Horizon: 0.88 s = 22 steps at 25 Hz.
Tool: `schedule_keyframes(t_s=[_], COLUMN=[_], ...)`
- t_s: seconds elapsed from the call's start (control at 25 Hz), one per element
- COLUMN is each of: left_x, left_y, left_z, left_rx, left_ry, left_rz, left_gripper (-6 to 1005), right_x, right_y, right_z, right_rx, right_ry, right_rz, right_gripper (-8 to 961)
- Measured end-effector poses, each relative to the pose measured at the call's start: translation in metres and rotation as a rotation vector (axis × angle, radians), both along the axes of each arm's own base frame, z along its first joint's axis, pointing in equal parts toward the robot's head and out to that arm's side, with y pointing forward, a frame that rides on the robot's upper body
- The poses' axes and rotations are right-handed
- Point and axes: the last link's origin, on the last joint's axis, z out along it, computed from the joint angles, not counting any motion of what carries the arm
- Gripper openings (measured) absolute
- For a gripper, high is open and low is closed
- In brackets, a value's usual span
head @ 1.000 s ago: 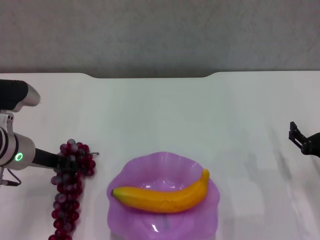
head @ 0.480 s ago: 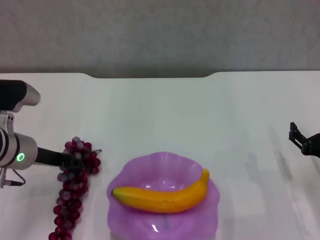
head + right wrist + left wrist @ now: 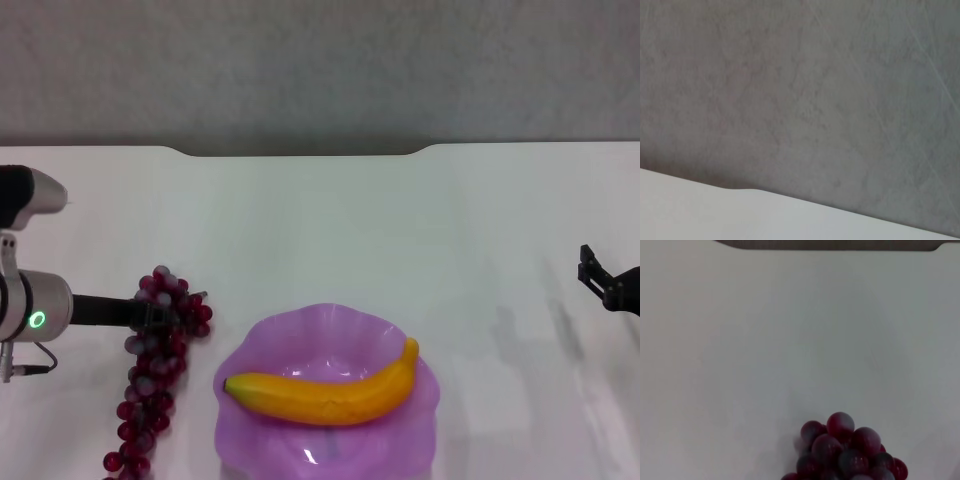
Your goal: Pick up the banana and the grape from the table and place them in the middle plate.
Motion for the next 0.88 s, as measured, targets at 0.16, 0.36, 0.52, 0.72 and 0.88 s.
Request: schedule_keyframes(t_s=[0.16,0.36,0.52,0.72,0.88], left_x=[0.003,0.007,0.014,0.031,0.053], left_y=[-0.002,-0.007,-0.011,-0.019,-0.029], left_z=[0.006,0.013,0.023,0.045,0.065], left_rx=[0.024,0.059,0.097,0.154,0.193], left_ry=[-0.021,-0.077,-0.116,-0.122,-0.123], left_rz=[-0.028,-0.084,-0.14,-0.235,-0.317], left_gripper=[342,340,338,336,335], right_x=[0.0,0.0,0.0,0.001,0.001], right_y=[0.0,0.0,0.0,-0.001,-0.001], right_z=[0.0,0.0,0.0,0.0,0.0], right_rx=[0.0,0.0,0.0,0.0,0.0], right_ry=[0.0,0.0,0.0,-0.001,-0.002], right_rz=[0.0,0.0,0.0,-0.003,-0.004], right_gripper=[880,880,880,880,880])
